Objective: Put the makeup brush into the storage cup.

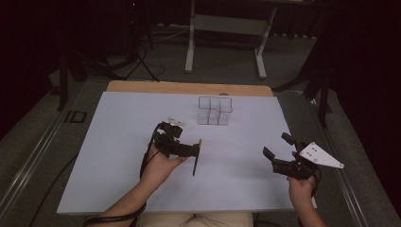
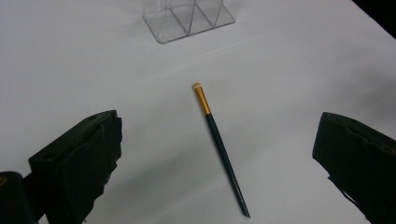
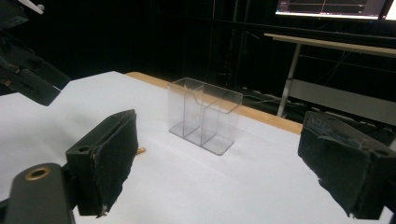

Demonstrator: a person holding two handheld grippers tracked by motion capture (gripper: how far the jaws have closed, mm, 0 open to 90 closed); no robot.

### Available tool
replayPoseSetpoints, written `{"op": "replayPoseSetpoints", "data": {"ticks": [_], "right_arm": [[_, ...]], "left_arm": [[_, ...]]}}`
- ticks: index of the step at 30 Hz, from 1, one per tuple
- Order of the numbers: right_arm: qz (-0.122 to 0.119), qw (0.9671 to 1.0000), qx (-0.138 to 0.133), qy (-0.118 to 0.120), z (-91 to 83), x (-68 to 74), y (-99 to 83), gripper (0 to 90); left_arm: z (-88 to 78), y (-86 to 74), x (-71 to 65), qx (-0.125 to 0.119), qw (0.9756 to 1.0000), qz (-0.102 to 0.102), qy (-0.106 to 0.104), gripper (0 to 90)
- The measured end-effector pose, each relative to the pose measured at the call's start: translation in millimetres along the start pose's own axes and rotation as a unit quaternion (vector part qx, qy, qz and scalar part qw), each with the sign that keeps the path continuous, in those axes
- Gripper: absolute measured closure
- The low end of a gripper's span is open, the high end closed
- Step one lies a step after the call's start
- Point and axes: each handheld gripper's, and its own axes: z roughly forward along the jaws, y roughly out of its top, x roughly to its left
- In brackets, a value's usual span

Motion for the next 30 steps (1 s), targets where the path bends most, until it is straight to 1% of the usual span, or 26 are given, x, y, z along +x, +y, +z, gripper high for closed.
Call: {"op": "replayPoseSetpoints", "data": {"ticks": [2, 4, 7, 12, 15, 16, 18, 19, 21, 23, 25, 26, 27, 30], "right_arm": [[0.001, 1.0000, 0.001, 0.000, 0.1, -0.1, -0.1, 12.1], [0.000, 1.0000, 0.001, 0.000, 0.3, -0.3, -0.3, 12.1], [0.000, 1.0000, 0.002, 0.001, 0.4, -0.5, -0.3, 12.1], [0.000, 1.0000, 0.002, 0.001, 0.1, -0.4, -0.2, 12.1], [0.001, 1.0000, 0.003, 0.002, 0.3, -0.8, -0.5, 12.1], [0.001, 1.0000, 0.003, 0.002, 0.3, -0.8, -0.5, 12.1], [0.000, 1.0000, 0.005, 0.002, 0.9, -0.6, -0.8, 12.1], [0.000, 1.0000, 0.005, 0.002, 1.0, -0.5, -0.8, 12.2], [0.000, 1.0000, 0.005, 0.002, 1.0, -0.4, -0.8, 12.1], [0.000, 1.0000, 0.006, 0.002, 1.1, -0.5, -0.9, 12.1], [0.001, 1.0000, 0.007, 0.004, 1.6, -1.0, -1.4, 12.2], [0.001, 1.0000, 0.007, 0.004, 1.6, -1.0, -1.4, 12.2], [0.001, 1.0000, 0.007, 0.004, 1.5, -1.3, -1.4, 12.1], [0.001, 1.0000, 0.007, 0.004, 1.2, -1.2, -1.2, 12.2]], "left_arm": [[4.5, 2.3, -1.8, 0.009, 1.0000, -0.004, 0.001, 2.3], [9.5, 4.3, -3.1, 0.021, 0.9997, -0.012, -0.006, 2.3], [16.3, 6.9, -6.8, 0.037, 0.9993, -0.007, 0.000, 2.3], [25.5, 10.8, -9.7, 0.050, 0.9987, -0.014, -0.001, 2.3], [31.7, 13.2, -10.3, 0.064, 0.9978, -0.018, -0.003, 2.9], [31.7, 13.2, -10.3, 0.064, 0.9978, -0.018, -0.003, 4.5], [39.5, 16.0, -10.8, 0.079, 0.9967, -0.019, 0.005, 4.7], [41.2, 16.6, -11.2, 0.081, 0.9965, -0.016, 0.009, 4.8], [43.2, 17.2, -11.4, 0.086, 0.9961, -0.016, 0.007, 5.4], [47.7, 17.8, -12.1, 0.092, 0.9955, -0.022, 0.008, 5.9], [52.0, 18.5, -12.7, 0.100, 0.9948, -0.019, 0.009, 8.3], [53.7, 18.7, -12.7, 0.102, 0.9944, -0.025, 0.011, 8.3], [55.4, 19.0, -13.0, 0.104, 0.9942, -0.026, 0.013, 13.1], [59.5, 19.7, -12.8, 0.108, 0.9936, -0.027, 0.015, 14.6]]}}
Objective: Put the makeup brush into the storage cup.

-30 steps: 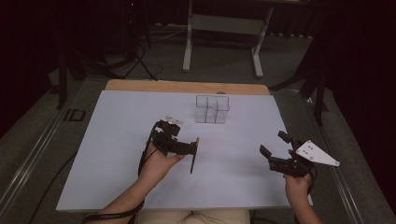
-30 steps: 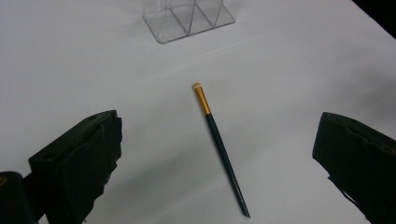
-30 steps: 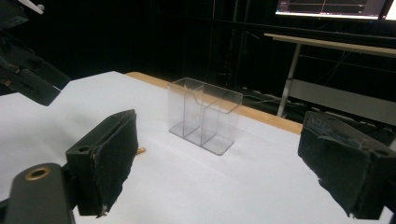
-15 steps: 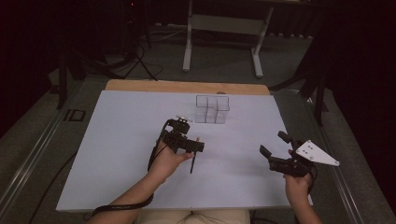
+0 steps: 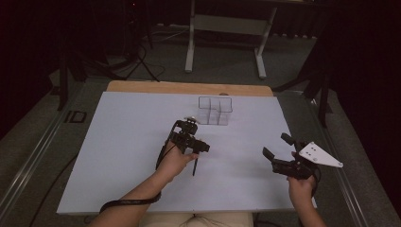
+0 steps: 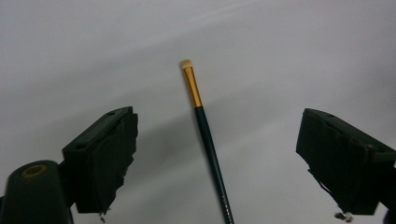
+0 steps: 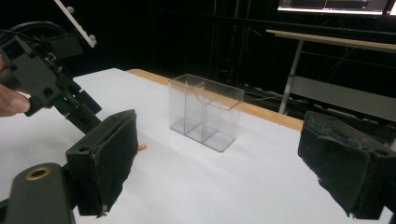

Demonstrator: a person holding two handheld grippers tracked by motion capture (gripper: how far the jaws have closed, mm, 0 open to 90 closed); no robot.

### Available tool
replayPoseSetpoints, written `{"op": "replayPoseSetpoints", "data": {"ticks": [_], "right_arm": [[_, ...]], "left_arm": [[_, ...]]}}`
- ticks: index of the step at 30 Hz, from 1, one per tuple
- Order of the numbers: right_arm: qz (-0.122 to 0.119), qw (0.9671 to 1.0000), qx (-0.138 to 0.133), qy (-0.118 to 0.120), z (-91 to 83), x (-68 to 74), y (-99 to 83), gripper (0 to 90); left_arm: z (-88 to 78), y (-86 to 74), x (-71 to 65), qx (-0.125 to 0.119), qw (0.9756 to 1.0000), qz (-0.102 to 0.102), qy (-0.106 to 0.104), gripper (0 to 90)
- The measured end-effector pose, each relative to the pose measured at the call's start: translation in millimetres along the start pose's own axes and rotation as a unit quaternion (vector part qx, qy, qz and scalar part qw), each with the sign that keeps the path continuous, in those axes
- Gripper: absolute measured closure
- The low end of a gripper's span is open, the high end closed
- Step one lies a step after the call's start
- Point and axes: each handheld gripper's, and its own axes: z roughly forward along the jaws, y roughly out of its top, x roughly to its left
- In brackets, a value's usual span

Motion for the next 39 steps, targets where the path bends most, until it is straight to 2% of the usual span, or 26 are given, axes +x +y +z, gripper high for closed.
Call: {"op": "replayPoseSetpoints", "data": {"ticks": [3, 5, 7, 8, 9, 12, 17, 19, 21, 27, 30, 32, 33, 34, 39], "right_arm": [[-0.001, 1.0000, 0.000, 0.000, 0.2, -0.2, -0.2, 12.2], [0.000, 1.0000, 0.001, 0.000, 0.4, -0.2, -0.3, 12.2], [0.000, 1.0000, 0.002, 0.001, 0.5, 0.0, -0.3, 12.1], [0.000, 1.0000, 0.002, 0.001, 0.5, 0.3, -0.2, 12.2], [-0.001, 1.0000, 0.002, 0.001, 0.5, 0.5, -0.1, 12.2], [-0.001, 1.0000, 0.002, 0.001, 0.6, 0.6, -0.1, 12.2], [-0.003, 1.0000, 0.003, 0.002, 1.1, 0.6, -0.1, 12.2], [-0.003, 1.0000, 0.003, 0.002, 1.0, 0.8, 0.0, 12.2], [-0.004, 1.0000, 0.003, 0.003, 0.9, 1.1, 0.2, 12.2], [-0.004, 1.0000, 0.004, 0.003, 1.0, 0.7, -0.1, 12.2], [-0.004, 1.0000, 0.004, 0.003, 1.0, 0.6, -0.1, 12.2], [-0.005, 1.0000, 0.004, 0.003, 1.0, 0.5, -0.1, 12.2], [-0.005, 1.0000, 0.004, 0.003, 0.9, 0.6, 0.0, 12.2], [-0.005, 1.0000, 0.004, 0.003, 0.9, 0.6, 0.0, 12.2], [-0.006, 1.0000, 0.004, 0.002, 1.2, 0.9, 0.0, 12.2]], "left_arm": [[3.3, 0.3, 0.8, 0.005, 1.0000, -0.008, -0.001, 16.8], [6.1, -0.2, 1.0, 0.011, 0.9999, -0.013, 0.000, 22.3], [8.8, -1.2, 0.9, 0.015, 0.9998, -0.011, 0.005, 23.4], [10.0, -1.6, 1.4, 0.017, 0.9998, -0.011, 0.000, 32.1], [11.3, -2.0, 1.4, 0.019, 0.9998, -0.007, -0.005, 35.6], [15.8, -2.7, 2.1, 0.020, 0.9997, -0.012, 0.001, 36.3], [25.5, -0.3, 1.3, 0.030, 0.9994, -0.017, 0.003, 45.3], [29.4, 1.5, 0.9, 0.036, 0.9992, -0.013, 0.007, 46.2], [33.7, 3.7, 1.8, 0.044, 0.9989, -0.016, 0.002, 53.2], [43.6, 9.3, 6.4, 0.057, 0.9981, -0.022, 0.005, 59.8], [49.5, 11.2, 10.6, 0.070, 0.9968, -0.038, 0.003, 62.5], [53.4, 13.0, 12.6, 0.078, 0.9960, -0.045, 0.001, 62.6], [54.6, 13.9, 13.3, 0.080, 0.9957, -0.047, 0.003, 66.8], [56.1, 14.9, 13.4, 0.083, 0.9955, -0.046, 0.003, 66.8], [59.8, 18.7, 14.7, 0.092, 0.9943, -0.053, -0.007, 69.8]]}}
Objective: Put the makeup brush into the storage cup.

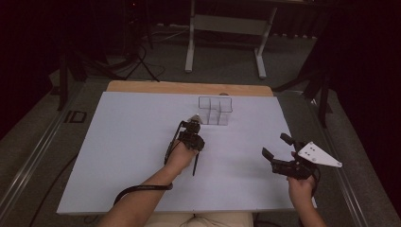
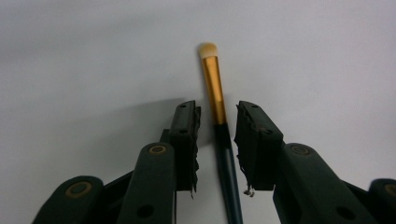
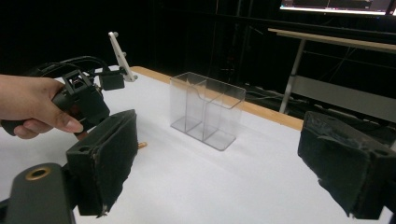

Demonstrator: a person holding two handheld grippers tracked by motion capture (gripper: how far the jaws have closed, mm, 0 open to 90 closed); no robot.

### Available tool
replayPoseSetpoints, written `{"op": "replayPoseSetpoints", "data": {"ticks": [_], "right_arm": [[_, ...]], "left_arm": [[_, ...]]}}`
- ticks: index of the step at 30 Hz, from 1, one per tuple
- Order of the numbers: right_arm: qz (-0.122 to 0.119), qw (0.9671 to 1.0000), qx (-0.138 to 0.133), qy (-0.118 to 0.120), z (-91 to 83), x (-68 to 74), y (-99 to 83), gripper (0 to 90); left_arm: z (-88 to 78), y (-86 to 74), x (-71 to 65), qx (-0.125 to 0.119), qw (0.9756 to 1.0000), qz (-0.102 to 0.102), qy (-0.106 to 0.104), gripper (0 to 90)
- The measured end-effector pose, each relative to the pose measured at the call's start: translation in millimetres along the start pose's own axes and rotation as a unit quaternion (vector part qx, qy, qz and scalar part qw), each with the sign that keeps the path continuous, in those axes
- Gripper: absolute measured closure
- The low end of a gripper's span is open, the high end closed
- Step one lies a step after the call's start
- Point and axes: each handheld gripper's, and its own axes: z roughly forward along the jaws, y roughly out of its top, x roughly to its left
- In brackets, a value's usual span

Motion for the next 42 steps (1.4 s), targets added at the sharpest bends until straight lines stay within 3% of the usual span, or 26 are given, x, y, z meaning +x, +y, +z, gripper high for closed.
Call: {"op": "replayPoseSetpoints", "data": {"ticks": [5, 12, 21, 23, 26, 30, 31, 32, 34, 37, 38, 42], "right_arm": [[-0.002, 1.0000, 0.001, -0.001, 0.3, 0.5, 0.2, 12.2], [-0.004, 1.0000, 0.003, -0.001, 1.1, 1.1, 0.2, 12.2], [-0.001, 1.0000, 0.003, -0.001, 1.2, 0.7, -0.3, 12.2], [-0.001, 1.0000, 0.003, -0.002, 1.1, 0.1, -0.6, 12.2], [0.000, 1.0000, 0.003, -0.002, 1.4, -0.2, -1.0, 12.2], [0.000, 1.0000, 0.004, -0.001, 1.8, 0.4, -0.9, 12.2], [0.000, 1.0000, 0.004, -0.001, 1.8, 0.4, -0.9, 12.2], [-0.001, 1.0000, 0.004, -0.001, 2.2, 0.6, -1.0, 12.2], [0.001, 1.0000, 0.006, 0.000, 2.6, 0.5, -1.2, 12.2], [0.001, 1.0000, 0.007, 0.000, 2.8, 0.6, -1.4, 12.3], [0.001, 1.0000, 0.007, 0.000, 3.0, 0.6, -1.5, 12.3], [0.001, 1.0000, 0.007, 0.003, 3.8, 1.5, -1.4, 12.2]], "left_arm": [[0.5, 2.6, 1.1, 0.009, 0.9999, 0.007, 0.002, 72.9], [1.5, 2.9, -2.2, 0.012, 0.9989, 0.035, 0.028, 83.2], [-1.7, 4.0, 4.1, 0.012, 0.9990, 0.044, 0.003, 85.0], [-6.4, 3.0, 4.0, -0.002, 0.9985, 0.055, 0.000, 85.0], [-16.6, 2.4, 5.4, -0.024, 0.9982, 0.055, -0.012, 85.0], [-31.8, -1.2, 7.9, -0.052, 0.9957, 0.073, -0.026, 85.0], [-35.8, -2.7, 8.6, -0.061, 0.9941, 0.080, -0.040, 85.0], [-39.9, -4.7, 8.7, -0.070, 0.9933, 0.082, -0.041, 85.0], [-47.2, -8.4, 9.2, -0.081, 0.9916, 0.077, -0.064, 85.0], [-53.3, -13.4, 8.0, -0.097, 0.9895, 0.082, -0.070, 85.1], [-59.8, -18.8, 8.3, -0.110, 0.9873, 0.080, -0.082, 85.1], [-69.2, -27.8, 7.2, -0.137, 0.9822, 0.095, -0.087, 85.0]]}}
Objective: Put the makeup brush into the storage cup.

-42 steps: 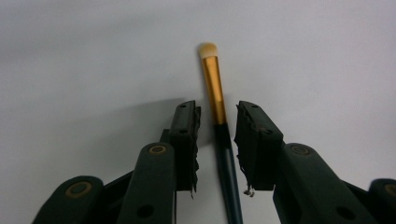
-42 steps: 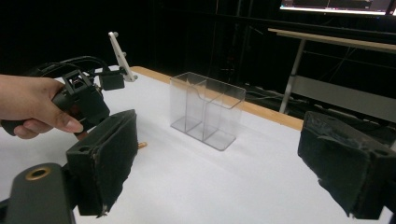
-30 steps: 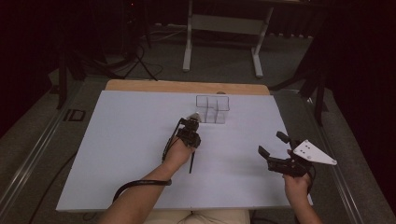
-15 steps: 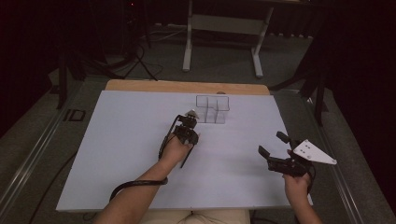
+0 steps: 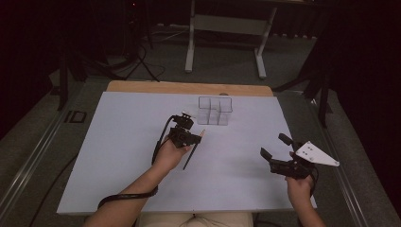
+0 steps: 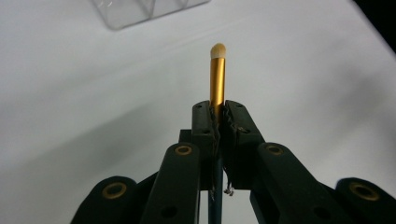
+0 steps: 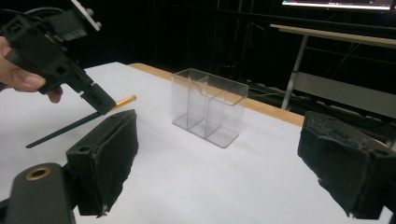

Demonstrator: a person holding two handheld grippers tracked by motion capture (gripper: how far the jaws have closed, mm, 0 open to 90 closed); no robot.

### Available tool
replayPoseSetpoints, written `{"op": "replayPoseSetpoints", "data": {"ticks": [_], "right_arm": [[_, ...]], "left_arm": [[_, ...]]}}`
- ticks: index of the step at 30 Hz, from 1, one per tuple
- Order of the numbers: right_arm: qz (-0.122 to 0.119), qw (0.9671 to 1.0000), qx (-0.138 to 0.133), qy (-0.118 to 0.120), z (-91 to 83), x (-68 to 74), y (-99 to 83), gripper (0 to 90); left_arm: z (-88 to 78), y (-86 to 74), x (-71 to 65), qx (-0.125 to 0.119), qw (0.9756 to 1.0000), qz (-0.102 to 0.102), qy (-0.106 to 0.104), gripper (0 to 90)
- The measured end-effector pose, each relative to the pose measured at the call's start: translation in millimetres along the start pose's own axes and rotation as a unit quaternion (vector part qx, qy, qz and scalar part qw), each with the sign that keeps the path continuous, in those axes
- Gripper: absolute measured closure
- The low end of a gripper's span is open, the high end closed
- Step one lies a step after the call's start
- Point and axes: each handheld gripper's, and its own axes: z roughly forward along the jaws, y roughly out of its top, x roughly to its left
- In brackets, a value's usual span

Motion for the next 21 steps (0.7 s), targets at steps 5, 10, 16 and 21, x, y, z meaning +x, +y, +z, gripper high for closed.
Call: {"op": "replayPoseSetpoints", "data": {"ticks": [5, 10, 16, 21], "right_arm": [[0.000, 1.0000, 0.002, 0.001, 1.1, 0.1, -0.8, 12.2], [0.001, 1.0000, 0.008, 0.003, 3.2, 1.2, -1.8, 12.3], [-0.002, 0.9999, 0.011, 0.005, 4.7, 3.9, -2.3, 12.2], [-0.003, 0.9999, 0.014, 0.006, 6.1, 4.3, -3.0, 12.2]], "left_arm": [[-10.4, -6.3, -1.0, -0.020, 0.9995, 0.011, -0.022, 85.0], [-18.2, -9.8, -3.8, -0.038, 0.9985, 0.019, -0.034, 85.1], [-24.3, -12.3, -5.8, -0.063, 0.9962, 0.022, -0.056, 85.1], [-29.1, -14.9, -4.9, -0.087, 0.9939, 0.030, -0.061, 85.0]]}}
